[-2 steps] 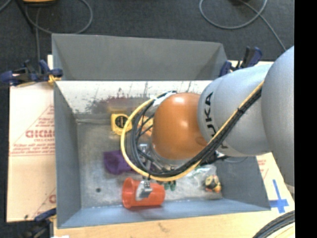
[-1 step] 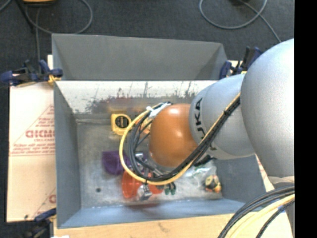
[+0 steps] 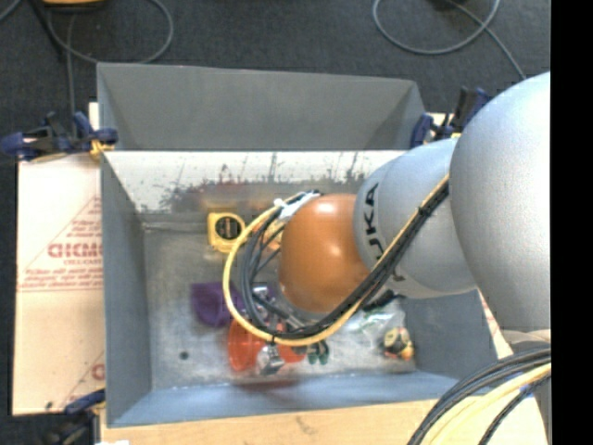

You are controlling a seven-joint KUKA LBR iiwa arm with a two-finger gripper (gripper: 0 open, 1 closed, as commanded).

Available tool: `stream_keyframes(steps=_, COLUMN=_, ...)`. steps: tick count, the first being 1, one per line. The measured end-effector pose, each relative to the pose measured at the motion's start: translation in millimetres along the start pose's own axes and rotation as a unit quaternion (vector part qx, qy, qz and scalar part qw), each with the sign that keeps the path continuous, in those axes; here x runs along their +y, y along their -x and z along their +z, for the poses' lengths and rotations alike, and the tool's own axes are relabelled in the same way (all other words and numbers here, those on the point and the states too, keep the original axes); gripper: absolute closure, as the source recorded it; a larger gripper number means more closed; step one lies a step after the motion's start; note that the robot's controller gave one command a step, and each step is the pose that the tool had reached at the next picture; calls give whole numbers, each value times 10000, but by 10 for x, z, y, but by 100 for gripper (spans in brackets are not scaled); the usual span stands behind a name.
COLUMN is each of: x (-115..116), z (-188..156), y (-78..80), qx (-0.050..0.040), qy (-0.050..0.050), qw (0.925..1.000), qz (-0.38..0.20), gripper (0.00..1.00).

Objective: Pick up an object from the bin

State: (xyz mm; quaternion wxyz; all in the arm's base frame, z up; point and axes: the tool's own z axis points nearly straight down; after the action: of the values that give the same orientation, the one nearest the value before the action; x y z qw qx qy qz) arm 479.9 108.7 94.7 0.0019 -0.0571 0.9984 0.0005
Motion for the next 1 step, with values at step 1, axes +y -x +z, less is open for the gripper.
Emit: stream_keyframes(steps=1, x=5, z=-1336, y=-53, qx=9, qy=-3, qw=10000, qz=69, gripper=100)
